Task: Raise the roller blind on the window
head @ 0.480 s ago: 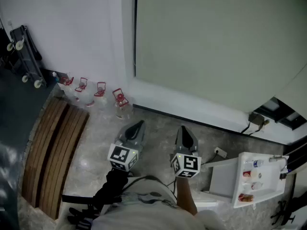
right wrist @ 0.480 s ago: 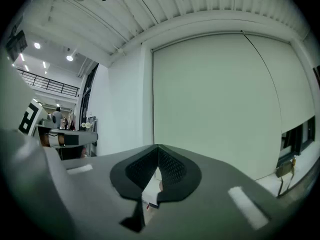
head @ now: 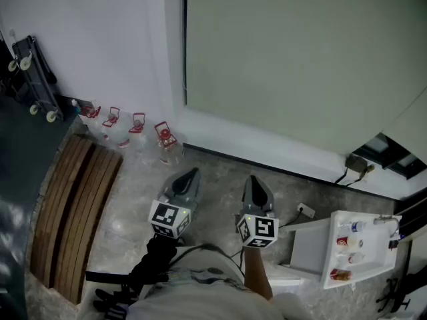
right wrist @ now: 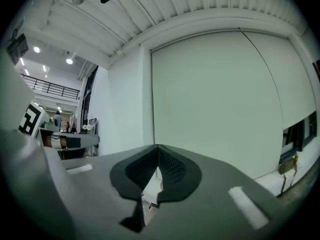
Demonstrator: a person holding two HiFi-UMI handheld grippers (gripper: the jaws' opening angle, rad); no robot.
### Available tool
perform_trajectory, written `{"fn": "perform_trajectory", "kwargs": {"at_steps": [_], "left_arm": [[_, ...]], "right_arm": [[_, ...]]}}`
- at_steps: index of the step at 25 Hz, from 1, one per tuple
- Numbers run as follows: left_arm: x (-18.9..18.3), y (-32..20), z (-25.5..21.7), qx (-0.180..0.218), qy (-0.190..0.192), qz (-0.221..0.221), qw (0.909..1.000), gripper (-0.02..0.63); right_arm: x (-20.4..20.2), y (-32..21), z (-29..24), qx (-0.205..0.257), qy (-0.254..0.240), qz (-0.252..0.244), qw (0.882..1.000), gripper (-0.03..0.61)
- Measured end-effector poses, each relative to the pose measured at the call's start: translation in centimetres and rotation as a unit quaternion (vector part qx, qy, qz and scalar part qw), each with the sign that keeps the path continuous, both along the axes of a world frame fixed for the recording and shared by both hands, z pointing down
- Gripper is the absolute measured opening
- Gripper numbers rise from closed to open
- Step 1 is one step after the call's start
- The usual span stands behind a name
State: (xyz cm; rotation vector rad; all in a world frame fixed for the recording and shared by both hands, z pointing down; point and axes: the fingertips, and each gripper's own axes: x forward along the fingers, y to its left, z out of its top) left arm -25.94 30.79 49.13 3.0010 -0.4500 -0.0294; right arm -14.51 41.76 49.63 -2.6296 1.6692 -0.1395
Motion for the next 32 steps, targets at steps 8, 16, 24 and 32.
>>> {"fn": "perform_trajectory", "kwargs": {"at_steps": [8, 16, 24, 32], "left_arm": [[2.5, 2.0, 1.5, -0.013, -0.012, 0.002, 0.9998, -0.002], [5.0, 3.2, 3.8, -0.035, -0.032, -0.010, 0.9988, -0.002], [8.0, -1.1, 4.9, -0.046, -0.041, -0.014, 0.9980, -0.003], [13.5, -11.2, 4.0, -0.044, -0.027, 0.007, 0.9987, -0.002]], "right_arm": [[1.6, 1.6, 1.0, -0.005, -0.014, -0.011, 1.000, 0.002], [2.8, 1.7, 2.7, -0.018, -0.032, -0.060, 0.998, 0.002], [5.5, -3.9, 3.0, -0.021, -0.036, -0.080, 0.996, 0.002], [9.1, -14.6, 2.0, -0.025, -0.024, -0.082, 0.996, 0.002]]}}
